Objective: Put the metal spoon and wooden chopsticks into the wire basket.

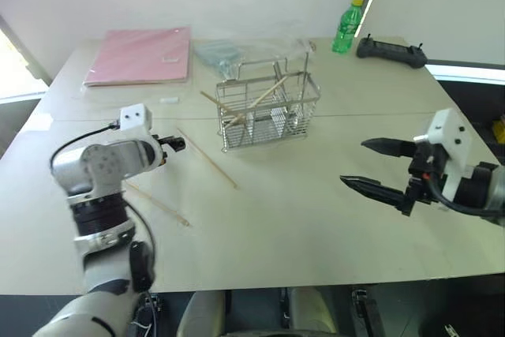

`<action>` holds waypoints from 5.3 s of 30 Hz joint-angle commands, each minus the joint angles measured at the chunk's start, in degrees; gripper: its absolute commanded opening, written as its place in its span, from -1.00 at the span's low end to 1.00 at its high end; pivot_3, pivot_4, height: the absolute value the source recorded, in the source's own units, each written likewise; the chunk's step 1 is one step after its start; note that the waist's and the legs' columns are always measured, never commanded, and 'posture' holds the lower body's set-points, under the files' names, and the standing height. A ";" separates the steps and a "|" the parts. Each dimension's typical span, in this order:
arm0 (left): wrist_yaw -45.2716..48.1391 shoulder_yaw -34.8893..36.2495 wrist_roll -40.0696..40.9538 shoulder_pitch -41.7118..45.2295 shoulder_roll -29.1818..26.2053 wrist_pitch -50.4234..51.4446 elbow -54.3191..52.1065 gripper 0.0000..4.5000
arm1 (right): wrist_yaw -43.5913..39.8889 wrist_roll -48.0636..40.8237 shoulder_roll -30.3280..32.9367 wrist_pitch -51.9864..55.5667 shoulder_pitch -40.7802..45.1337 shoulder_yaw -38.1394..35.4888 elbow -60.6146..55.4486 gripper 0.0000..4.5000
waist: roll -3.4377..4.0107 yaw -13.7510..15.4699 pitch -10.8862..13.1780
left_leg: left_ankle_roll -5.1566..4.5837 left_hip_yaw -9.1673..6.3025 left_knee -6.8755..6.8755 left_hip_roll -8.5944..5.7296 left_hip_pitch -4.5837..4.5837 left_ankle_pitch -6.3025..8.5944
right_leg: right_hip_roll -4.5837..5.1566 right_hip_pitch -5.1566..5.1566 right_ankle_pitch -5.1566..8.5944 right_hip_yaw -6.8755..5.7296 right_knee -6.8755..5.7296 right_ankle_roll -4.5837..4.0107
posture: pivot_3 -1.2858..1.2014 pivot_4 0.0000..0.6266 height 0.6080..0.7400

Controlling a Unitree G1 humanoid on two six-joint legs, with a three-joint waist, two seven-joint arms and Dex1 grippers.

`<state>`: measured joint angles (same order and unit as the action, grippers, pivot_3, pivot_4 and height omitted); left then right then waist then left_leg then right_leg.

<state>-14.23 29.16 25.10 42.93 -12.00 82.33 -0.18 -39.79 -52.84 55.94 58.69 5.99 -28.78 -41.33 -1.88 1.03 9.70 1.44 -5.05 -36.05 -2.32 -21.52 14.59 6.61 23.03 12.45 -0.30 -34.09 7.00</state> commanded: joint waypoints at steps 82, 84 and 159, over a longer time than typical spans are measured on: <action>-30.84 11.49 3.20 30.88 1.49 -52.08 72.64 -0.99 | 12.17 -10.08 -0.22 -5.45 -3.86 0.35 -2.23 1.00 | 0.47 1.47 -0.28 | 0.52 0.17 -0.04 -0.06 0.12 0.09 | 0.16 -0.29 -0.06 -0.14 0.24 0.71 | 0.03 -0.52 0.52; -30.86 11.64 3.38 31.08 1.37 -51.98 72.63 -0.99 | 11.98 -10.09 -0.07 -5.45 -4.06 -0.01 -2.21 1.00 | 0.47 1.47 -0.28 | 0.52 0.17 -0.04 -0.06 0.12 0.09 | 0.16 -0.29 -0.06 -0.14 0.24 0.71 | 0.03 -0.52 0.52; 38.82 -13.30 4.43 32.31 -14.99 -47.63 18.39 0.96 | 17.33 -13.20 -1.60 -6.28 -5.15 -0.36 -2.27 1.00 | 0.25 0.90 -0.07 | 0.32 0.14 -0.13 0.19 -0.52 0.09 | -0.20 0.22 -0.35 -0.15 0.55 0.25 | 0.03 -0.52 0.52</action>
<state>27.97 11.81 29.47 71.36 -24.38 33.40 16.93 -21.99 -66.32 54.10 54.04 0.30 -29.01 -43.47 -1.62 1.93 9.62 1.76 -4.93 -36.18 -2.13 -22.05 14.69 6.39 23.26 12.10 -0.45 -33.55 7.25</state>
